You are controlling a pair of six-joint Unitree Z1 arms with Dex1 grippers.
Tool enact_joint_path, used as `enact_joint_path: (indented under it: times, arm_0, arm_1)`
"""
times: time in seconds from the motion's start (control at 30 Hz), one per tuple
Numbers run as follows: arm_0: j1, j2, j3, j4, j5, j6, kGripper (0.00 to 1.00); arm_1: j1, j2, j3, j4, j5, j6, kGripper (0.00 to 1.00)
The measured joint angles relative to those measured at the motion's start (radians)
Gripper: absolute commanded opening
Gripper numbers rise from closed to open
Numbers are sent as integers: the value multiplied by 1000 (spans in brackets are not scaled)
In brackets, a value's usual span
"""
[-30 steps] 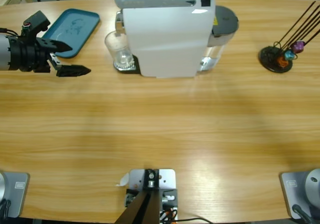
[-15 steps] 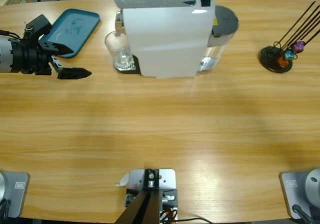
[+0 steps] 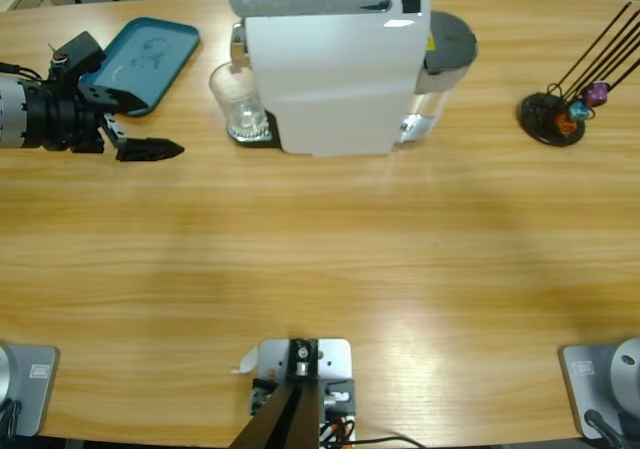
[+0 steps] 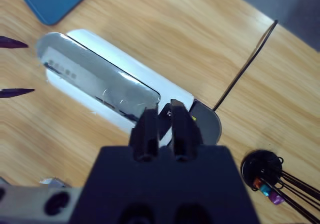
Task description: Pour coffee
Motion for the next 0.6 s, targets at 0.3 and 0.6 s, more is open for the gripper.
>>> enact_joint_path:
  times: [0.3, 0.6]
  arm_0:
    - [-7, -2, 0, 0, 7, -4, 1000]
    - [-7, -2, 3, 0, 7, -4, 1000]
  arm_1:
    - [0, -15, 76, 0, 0, 45, 679]
    - [0, -15, 81, 0, -91, 52, 0]
